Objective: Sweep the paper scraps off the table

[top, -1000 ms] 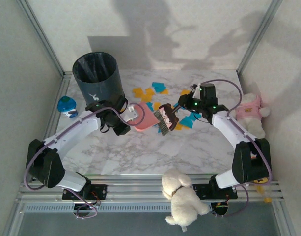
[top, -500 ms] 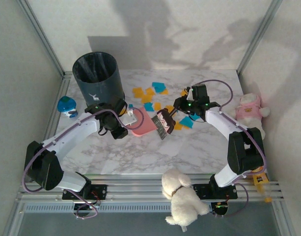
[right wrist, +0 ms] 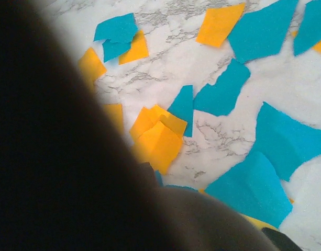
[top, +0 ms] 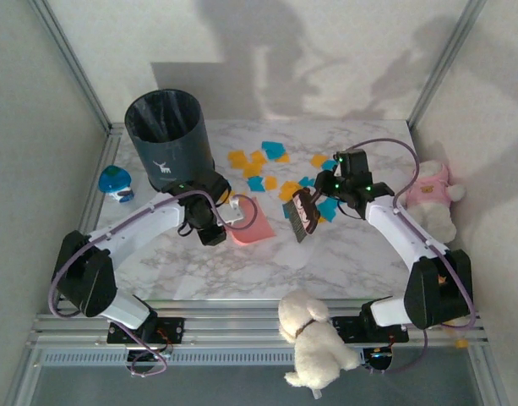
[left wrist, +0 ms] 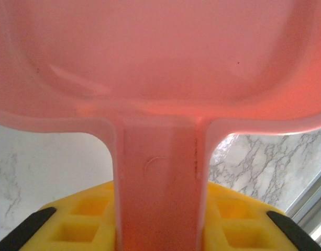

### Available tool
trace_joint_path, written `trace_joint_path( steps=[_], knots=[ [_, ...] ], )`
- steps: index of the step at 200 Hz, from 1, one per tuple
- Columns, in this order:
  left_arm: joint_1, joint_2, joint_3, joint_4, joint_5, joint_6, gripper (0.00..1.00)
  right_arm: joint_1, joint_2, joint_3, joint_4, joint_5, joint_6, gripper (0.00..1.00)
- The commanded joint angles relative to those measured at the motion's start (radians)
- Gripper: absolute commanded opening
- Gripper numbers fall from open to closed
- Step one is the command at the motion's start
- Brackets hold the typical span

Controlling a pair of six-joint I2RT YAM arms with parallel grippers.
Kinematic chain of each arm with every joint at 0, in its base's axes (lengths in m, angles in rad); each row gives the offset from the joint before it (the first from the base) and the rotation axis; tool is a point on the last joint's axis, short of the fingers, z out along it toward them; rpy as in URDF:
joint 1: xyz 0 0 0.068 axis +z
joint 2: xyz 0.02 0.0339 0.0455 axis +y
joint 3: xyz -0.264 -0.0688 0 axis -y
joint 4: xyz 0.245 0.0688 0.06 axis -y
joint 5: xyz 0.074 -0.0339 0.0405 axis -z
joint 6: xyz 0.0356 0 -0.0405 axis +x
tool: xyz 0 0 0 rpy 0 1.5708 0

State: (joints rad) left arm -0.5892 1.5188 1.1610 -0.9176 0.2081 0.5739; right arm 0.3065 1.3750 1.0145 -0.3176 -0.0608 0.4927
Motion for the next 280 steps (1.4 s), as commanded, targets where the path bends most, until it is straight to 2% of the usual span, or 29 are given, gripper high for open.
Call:
trace_joint_path(
  steps=[1, 47, 115, 191, 237, 280],
  knots=[
    [-0.024, 0.041, 0.015, -0.017, -0.006, 0.019, 0.00, 0.007, -0.064, -0.022, -0.008, 0.010, -0.030, 0.00],
    [-0.042, 0.126, 0.066, -0.017, 0.021, 0.030, 0.00, 0.007, -0.179, -0.027, 0.031, -0.040, -0.052, 0.00],
    [-0.054, 0.274, 0.220, -0.093, 0.055, 0.024, 0.00, 0.006, -0.232, 0.002, -0.063, 0.229, -0.167, 0.00],
    [-0.057, 0.372, 0.331, -0.164, 0.060, 0.003, 0.00, 0.018, -0.175, 0.012, -0.025, 0.301, -0.241, 0.00],
    [-0.057, 0.405, 0.370, -0.195, 0.077, 0.003, 0.00, 0.074, -0.163, -0.005, 0.001, 0.434, -0.289, 0.00],
    [-0.058, 0.445, 0.399, -0.202, 0.055, -0.008, 0.00, 0.102, -0.156, -0.037, 0.027, 0.481, -0.274, 0.00]
  ],
)
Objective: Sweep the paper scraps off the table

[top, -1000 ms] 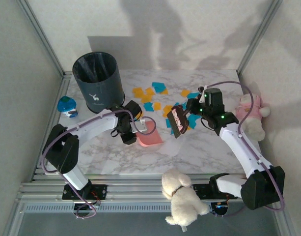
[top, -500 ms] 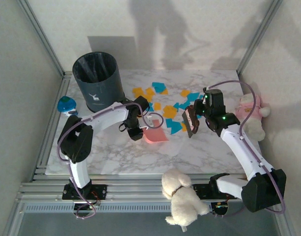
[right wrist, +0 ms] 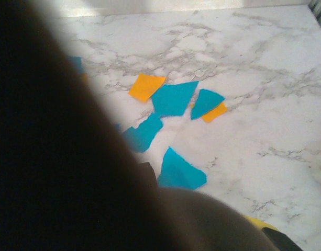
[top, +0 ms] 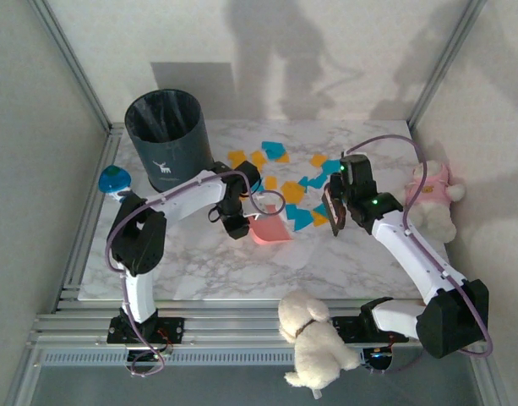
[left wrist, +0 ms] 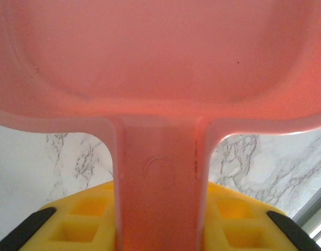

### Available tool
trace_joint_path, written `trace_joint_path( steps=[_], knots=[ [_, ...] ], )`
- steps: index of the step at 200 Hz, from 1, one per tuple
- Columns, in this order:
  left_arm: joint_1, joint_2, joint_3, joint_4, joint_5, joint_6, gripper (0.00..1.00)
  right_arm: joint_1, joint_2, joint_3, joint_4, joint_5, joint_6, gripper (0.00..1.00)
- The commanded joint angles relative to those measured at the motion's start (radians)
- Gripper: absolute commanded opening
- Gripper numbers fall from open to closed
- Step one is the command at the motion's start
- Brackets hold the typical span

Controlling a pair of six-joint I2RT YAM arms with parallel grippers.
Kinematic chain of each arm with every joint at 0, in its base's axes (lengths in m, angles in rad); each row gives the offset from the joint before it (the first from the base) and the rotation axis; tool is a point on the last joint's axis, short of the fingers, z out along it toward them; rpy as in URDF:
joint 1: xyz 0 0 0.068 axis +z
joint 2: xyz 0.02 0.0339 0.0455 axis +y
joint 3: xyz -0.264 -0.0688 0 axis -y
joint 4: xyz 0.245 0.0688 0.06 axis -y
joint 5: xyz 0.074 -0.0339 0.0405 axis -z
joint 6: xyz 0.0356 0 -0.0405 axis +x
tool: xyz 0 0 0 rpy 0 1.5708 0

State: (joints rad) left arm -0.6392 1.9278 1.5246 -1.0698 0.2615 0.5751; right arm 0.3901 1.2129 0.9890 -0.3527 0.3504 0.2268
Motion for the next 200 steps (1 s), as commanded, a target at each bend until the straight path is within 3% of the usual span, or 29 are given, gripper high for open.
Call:
trace_joint_path(
  steps=[1, 84, 200],
  knots=[
    [-0.008, 0.037, 0.036, -0.050, 0.001, -0.010, 0.00, 0.019, 0.006, -0.012, 0.062, 0.072, -0.008, 0.00],
    [-0.008, 0.095, 0.085, -0.056, -0.019, -0.033, 0.00, 0.071, 0.051, -0.049, 0.065, 0.089, 0.003, 0.00],
    [-0.014, 0.100, 0.068, -0.025, -0.007, -0.034, 0.00, 0.086, 0.048, -0.085, 0.119, -0.180, 0.023, 0.00]
  ],
)
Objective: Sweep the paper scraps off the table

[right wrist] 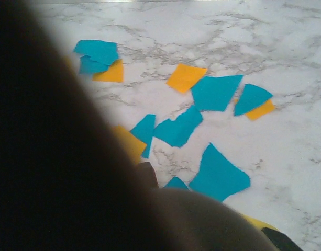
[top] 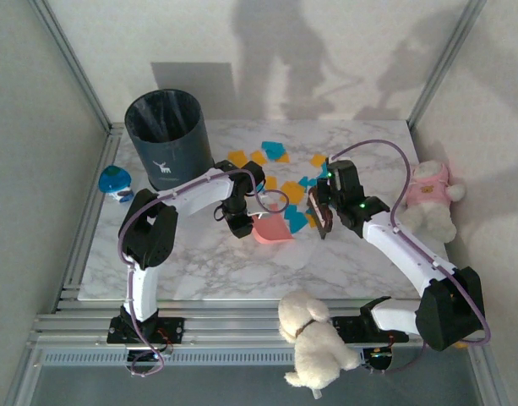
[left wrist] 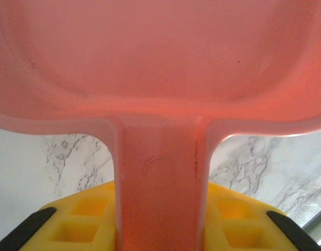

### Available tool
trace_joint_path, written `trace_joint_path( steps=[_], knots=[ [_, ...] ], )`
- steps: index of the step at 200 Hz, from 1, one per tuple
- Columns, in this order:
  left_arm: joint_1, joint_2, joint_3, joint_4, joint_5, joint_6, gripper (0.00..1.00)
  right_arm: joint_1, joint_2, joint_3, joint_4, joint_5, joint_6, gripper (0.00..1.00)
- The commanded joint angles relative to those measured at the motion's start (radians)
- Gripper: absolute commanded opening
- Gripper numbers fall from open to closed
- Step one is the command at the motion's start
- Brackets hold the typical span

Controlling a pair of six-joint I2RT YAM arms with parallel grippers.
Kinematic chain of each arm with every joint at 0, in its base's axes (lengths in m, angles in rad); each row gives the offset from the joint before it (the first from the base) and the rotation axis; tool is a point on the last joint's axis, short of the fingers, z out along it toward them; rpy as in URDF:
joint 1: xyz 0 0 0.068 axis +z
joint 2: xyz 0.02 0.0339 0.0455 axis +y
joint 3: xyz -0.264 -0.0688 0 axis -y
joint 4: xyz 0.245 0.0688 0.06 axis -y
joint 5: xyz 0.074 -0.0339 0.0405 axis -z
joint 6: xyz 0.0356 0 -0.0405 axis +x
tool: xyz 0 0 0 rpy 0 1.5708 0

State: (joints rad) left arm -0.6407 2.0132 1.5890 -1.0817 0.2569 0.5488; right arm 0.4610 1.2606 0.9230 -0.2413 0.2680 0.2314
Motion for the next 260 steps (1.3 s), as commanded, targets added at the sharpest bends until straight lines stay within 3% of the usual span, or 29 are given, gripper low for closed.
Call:
trace_joint_path(
  steps=[1, 54, 133, 260],
  knots=[
    [-0.013, 0.014, 0.003, -0.013, -0.003, -0.007, 0.00, 0.015, -0.001, -0.019, 0.007, -0.098, 0.019, 0.00],
    [-0.019, 0.019, -0.007, -0.009, -0.002, -0.008, 0.00, 0.016, -0.008, -0.013, 0.027, -0.204, 0.018, 0.00],
    [-0.025, -0.014, -0.037, -0.011, 0.008, -0.018, 0.00, 0.017, -0.065, 0.016, 0.011, -0.206, 0.022, 0.00],
    [-0.030, -0.071, -0.127, 0.020, 0.014, -0.041, 0.00, 0.016, -0.110, -0.003, 0.005, 0.133, 0.082, 0.00]
  ],
)
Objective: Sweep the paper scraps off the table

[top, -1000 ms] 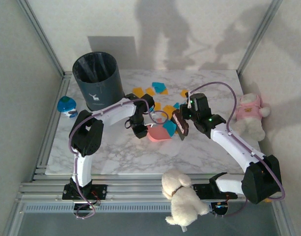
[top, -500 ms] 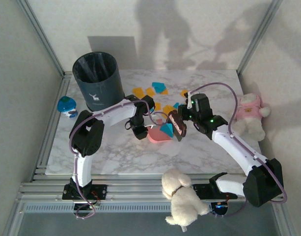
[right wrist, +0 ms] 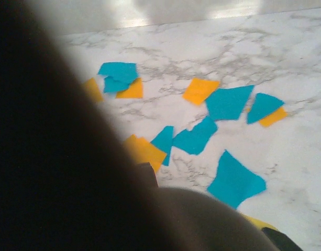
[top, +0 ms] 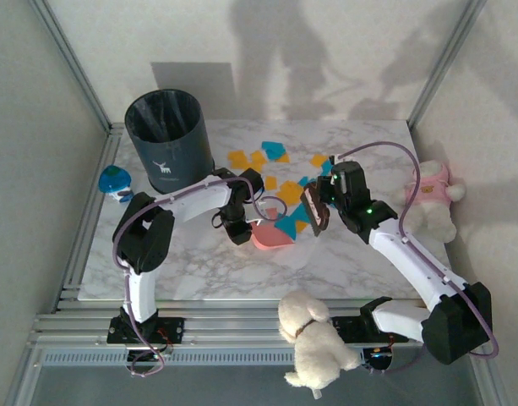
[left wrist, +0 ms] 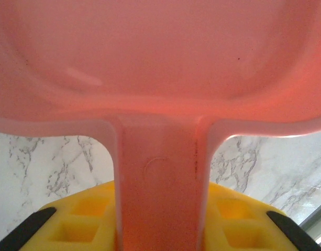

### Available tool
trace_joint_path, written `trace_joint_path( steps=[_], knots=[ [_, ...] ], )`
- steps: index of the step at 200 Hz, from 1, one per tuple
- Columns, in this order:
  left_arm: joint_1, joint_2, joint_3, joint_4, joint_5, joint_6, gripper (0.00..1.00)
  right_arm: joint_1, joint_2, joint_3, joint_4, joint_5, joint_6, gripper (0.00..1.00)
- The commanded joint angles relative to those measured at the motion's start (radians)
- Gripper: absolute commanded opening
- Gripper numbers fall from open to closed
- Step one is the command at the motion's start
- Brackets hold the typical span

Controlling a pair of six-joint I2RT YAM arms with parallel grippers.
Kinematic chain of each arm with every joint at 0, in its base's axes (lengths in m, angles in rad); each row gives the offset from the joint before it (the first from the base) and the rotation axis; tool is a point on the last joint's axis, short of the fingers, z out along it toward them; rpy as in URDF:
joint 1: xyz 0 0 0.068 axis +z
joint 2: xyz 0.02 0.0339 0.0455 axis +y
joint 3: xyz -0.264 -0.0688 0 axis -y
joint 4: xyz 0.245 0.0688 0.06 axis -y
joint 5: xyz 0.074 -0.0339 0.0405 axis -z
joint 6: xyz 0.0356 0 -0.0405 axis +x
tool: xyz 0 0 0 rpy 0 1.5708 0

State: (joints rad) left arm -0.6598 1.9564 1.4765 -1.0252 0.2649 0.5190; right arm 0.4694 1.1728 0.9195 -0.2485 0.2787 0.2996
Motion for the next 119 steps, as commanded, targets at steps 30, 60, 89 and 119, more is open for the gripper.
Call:
trace_joint_path(
  steps=[30, 60, 89, 119],
  knots=[
    [-0.011, -0.007, -0.010, -0.037, 0.007, -0.011, 0.00, 0.007, 0.014, 0.028, -0.044, 0.218, 0.022, 0.00],
    [-0.011, -0.005, -0.009, -0.036, 0.008, -0.009, 0.00, 0.008, 0.052, 0.036, -0.050, 0.268, 0.017, 0.00],
    [-0.012, -0.002, -0.012, -0.032, 0.010, -0.012, 0.00, 0.008, 0.083, 0.033, -0.011, 0.199, -0.026, 0.00],
    [-0.012, -0.001, -0.019, -0.022, 0.006, -0.017, 0.00, 0.009, 0.097, 0.026, -0.002, 0.135, -0.040, 0.00]
  ],
)
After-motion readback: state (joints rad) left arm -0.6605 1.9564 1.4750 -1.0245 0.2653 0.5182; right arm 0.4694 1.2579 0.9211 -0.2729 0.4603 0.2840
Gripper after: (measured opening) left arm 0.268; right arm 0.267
